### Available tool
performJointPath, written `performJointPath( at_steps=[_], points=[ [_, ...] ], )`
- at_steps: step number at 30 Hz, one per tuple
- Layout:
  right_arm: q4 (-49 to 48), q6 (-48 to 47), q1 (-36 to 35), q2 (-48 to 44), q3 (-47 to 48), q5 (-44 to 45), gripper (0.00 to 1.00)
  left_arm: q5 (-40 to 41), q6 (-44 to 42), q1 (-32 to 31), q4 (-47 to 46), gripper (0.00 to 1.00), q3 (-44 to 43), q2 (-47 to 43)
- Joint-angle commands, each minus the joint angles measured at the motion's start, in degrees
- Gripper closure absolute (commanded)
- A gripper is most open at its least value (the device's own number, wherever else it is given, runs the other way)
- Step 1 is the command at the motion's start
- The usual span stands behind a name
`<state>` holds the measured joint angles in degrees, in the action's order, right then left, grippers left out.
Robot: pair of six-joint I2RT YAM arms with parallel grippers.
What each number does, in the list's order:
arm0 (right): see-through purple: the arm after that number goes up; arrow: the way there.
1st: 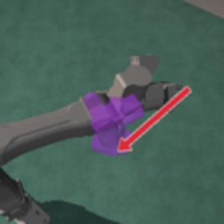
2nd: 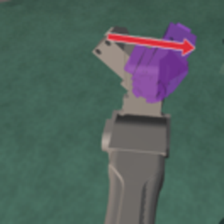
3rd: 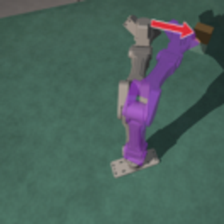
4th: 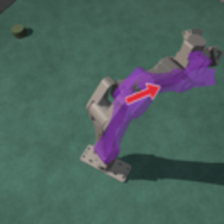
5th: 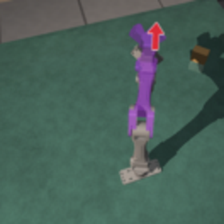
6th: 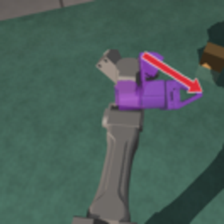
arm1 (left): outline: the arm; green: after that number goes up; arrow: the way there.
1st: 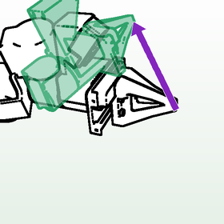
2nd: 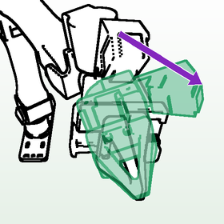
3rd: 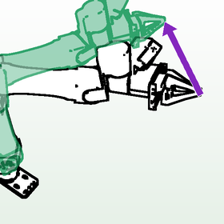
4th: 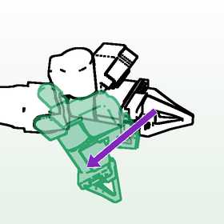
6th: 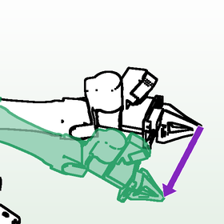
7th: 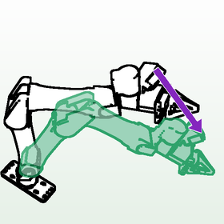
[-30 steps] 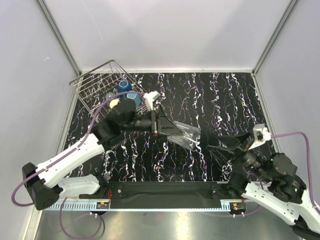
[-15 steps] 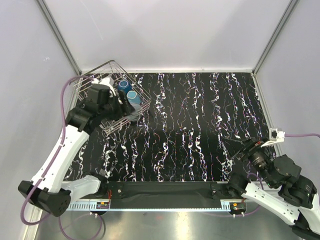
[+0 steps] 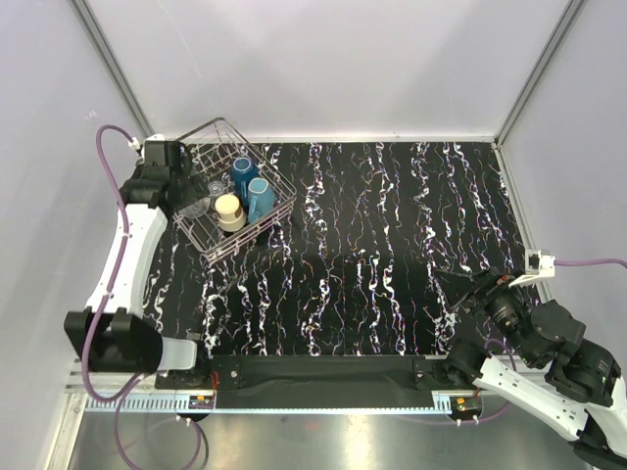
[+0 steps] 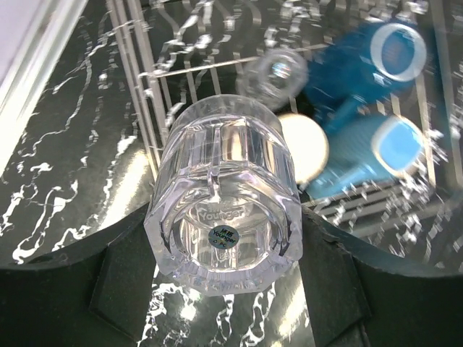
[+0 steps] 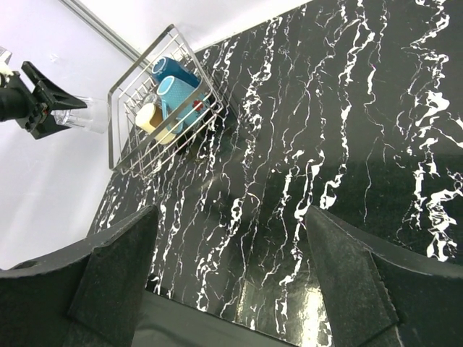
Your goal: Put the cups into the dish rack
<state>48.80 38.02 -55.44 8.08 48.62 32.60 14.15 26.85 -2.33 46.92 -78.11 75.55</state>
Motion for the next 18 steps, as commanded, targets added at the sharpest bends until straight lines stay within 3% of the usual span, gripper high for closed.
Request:
performJointPath(
  at_steps=[1,9,18],
  points=[
    [0.1,1.0,-0.2,1.6,0.8,2.6,0.10,3.2,2.3,2.2,-4.5,1.00,-4.3,3.4],
    [0.2,1.0,-0.2,2.8,0.9,2.7,0.09,6.4,3.9,5.0,-7.2,1.00,-6.9,9.7],
    [0.2,1.2,-0.2,3.1,0.6,3.2,0.09,-2.0,4.1,7.9,-11.6,1.00,-4.6,14.9]
  ],
)
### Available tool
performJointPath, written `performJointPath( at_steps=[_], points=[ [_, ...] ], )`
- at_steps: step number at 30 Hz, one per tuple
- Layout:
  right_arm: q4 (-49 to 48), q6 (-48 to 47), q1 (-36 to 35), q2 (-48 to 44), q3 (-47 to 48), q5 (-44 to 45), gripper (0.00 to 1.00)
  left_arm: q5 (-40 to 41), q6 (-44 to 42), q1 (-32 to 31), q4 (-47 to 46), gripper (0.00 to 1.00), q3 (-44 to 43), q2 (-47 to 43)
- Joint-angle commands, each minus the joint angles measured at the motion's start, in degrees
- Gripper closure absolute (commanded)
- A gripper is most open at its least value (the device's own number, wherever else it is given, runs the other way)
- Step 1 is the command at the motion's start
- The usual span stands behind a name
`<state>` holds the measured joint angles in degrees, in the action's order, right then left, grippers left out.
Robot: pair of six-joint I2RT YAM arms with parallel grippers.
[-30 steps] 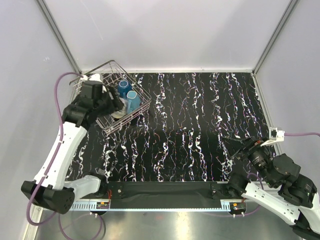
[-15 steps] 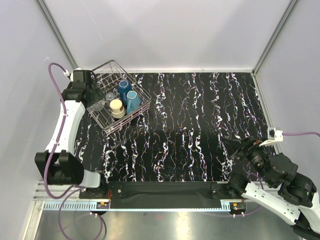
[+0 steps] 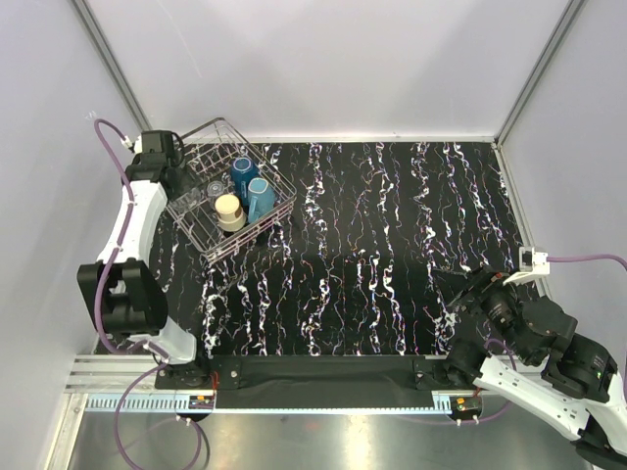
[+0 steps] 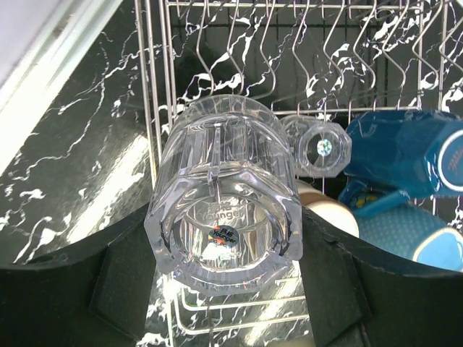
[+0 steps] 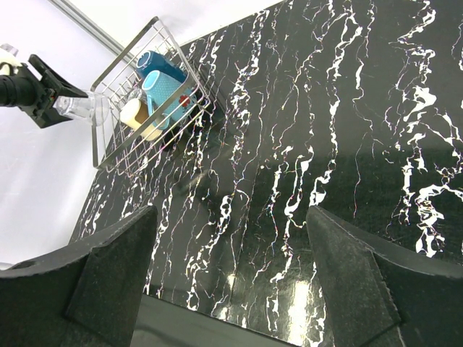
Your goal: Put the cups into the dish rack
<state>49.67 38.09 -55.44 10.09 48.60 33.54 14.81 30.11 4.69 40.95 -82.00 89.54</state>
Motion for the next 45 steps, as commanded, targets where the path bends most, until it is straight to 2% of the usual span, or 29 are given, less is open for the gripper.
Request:
performJointPath(
  at_steps=[1,9,17,24,40,45],
  points=[
    [-0.5,1.0,-0.2,1.0,0.7,2.3,0.09,-3.0,1.3,1.5,-5.4,1.00,-0.7,1.4],
    [-0.7,1.2,-0.1,0.6,0.3,2.6,0.09,-7.4,2.6,4.1,-3.9,1.00,-1.3,6.3],
    [-0.8,1.5,-0.2,0.3,0.1,2.8,0.09,-4.3,3.3,4.0,-2.7,1.00,-0.2,7.5],
    [-0.8,1.4,-0.2,0.2,-0.2,2.8,0.09,-6.5,3.4,3.4,-1.7,1.00,-1.4,10.8],
    [-1.1,1.3,-0.2,0.2,-0.4,2.5,0.09,-9.2,4.7,2.6,-1.8,1.00,-0.4,9.0],
    [-0.8,1.4,-0.2,-0.1,-0.1,2.4,0.09,-10.2,7.9,2.5,2.2,1.00,-0.7,7.1]
  ],
)
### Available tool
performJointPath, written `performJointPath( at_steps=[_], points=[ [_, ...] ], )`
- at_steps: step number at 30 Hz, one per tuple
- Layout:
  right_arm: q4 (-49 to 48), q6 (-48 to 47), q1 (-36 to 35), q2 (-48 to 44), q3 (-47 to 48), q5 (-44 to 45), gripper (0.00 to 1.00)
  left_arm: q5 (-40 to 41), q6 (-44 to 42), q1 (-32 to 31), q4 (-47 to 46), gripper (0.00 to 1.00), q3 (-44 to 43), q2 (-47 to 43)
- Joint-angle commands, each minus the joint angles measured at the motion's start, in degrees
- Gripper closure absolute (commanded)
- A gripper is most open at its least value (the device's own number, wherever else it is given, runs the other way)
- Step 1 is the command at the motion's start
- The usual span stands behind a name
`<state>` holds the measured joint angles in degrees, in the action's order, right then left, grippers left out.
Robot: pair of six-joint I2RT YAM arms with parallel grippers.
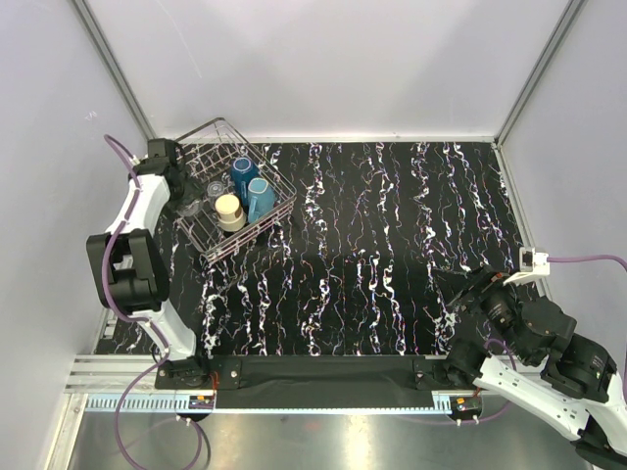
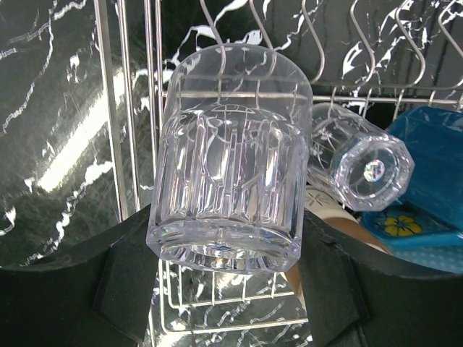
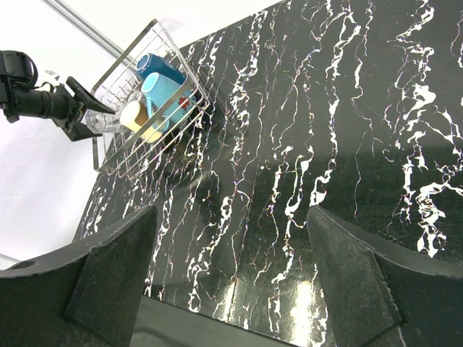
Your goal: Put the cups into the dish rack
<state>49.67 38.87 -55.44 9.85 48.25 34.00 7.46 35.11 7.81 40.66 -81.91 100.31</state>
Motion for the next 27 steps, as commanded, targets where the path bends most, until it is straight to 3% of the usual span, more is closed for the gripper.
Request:
performJointPath(
  at_steps=[1,9,17,27],
  points=[
    [-0.7,0.5,-0.2,0.2,0.3,1.9,0.08,-2.5,3.1,-0.6,3.4,1.00,-2.1,-3.7],
    [-1.2,0.3,-0.2,0.0,0.1,1.9,0.08,-1.8,5.8,-0.6,9.5,1.00,-8.3,-3.7],
    [-1.0,0.0,-0.2,-1.7,0.2,1.7,0.08,-1.8,9.7,-0.4,16.5,1.00,-10.7,1.9],
    [-1.3,-0.3,-0.2,-1.7,0.0,1.4,0.08,-1.1,13.0,0.4,15.7,1.00,-10.4,3.9]
  ],
)
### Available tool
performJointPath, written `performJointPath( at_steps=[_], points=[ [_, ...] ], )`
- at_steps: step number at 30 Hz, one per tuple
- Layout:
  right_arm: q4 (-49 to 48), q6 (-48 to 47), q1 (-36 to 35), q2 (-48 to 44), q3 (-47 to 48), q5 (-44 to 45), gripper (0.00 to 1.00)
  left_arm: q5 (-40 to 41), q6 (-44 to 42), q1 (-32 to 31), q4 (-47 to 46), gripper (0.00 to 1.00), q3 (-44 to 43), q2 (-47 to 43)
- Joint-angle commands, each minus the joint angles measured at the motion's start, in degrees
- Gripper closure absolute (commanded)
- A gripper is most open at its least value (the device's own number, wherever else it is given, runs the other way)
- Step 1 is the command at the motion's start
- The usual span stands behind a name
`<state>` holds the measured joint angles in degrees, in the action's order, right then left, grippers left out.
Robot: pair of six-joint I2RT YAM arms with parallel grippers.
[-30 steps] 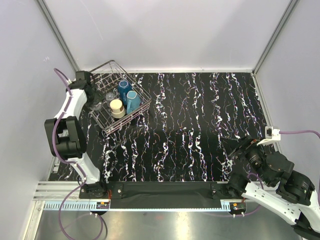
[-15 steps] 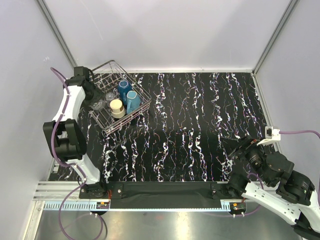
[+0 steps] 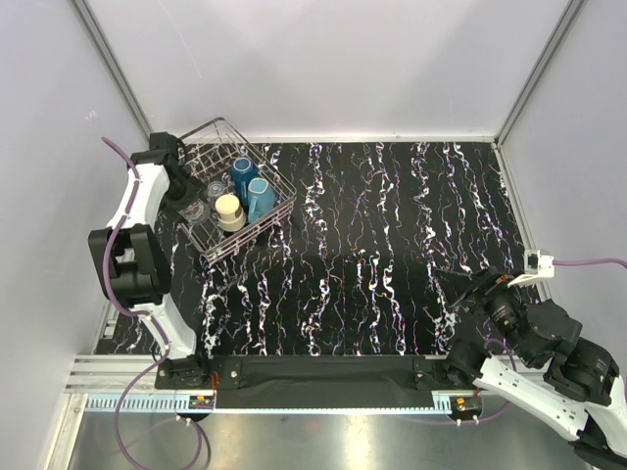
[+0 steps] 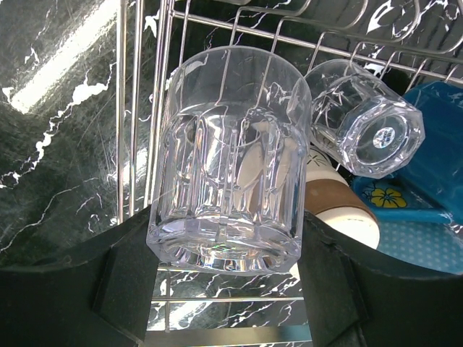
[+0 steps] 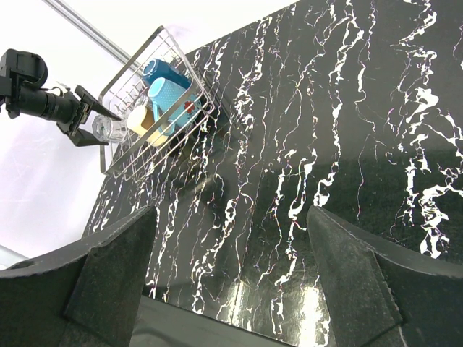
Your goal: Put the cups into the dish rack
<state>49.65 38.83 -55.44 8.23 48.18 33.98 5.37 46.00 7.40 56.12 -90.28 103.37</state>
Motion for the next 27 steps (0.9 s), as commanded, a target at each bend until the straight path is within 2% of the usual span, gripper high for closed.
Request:
performJointPath(
  at_steps=[1,7,12,14,18,21,22,23,27],
  points=[
    [-1.3,-0.3,-0.2,-0.1,0.1,1.6,0.08,1.0,2.4,0.9,0.8,1.00,-3.4,1.6],
    [-1.3,-0.2,-0.2,-0.5,0.1,1.8,0.08,-3.0,2.8,2.8,4.5,1.00,-6.8,7.3],
    [-1.5,-0.3,-0.2,-0.5,-0.1,1.9,0.08,-3.5,3.7,2.7,4.2,0.98,-6.3,7.9],
    [-1.6,-0.2,-0.2,-0.5,-0.2,1.8,0.08,-3.6,4.0,2.8,4.1,0.95,-6.4,7.6],
    [-1.6,-0.5,-0.2,-0.8,-0.3,1.8,0.08,-4.0,4.5,2.8,2.3,0.82,-5.7,7.2],
    [-1.9,-0.8,-0.2,-0.9,-0.3,1.4,0.08,-4.8,4.4,2.9,2.0,0.64,-5.3,7.2],
    [-1.8,-0.9,-0.2,-0.9,-0.4,1.5,0.08,-5.0,4.4,2.9,1.9,0.52,-5.1,7.2],
    [-2.0,-0.9,-0.1,-1.0,-0.4,1.4,0.08,-5.0,4.4,2.9,1.7,0.36,-4.6,7.0],
    [-2.4,-1.1,-0.2,-1.1,-0.5,1.1,0.08,-5.0,4.6,2.8,0.4,0.13,-2.4,5.0]
  ],
)
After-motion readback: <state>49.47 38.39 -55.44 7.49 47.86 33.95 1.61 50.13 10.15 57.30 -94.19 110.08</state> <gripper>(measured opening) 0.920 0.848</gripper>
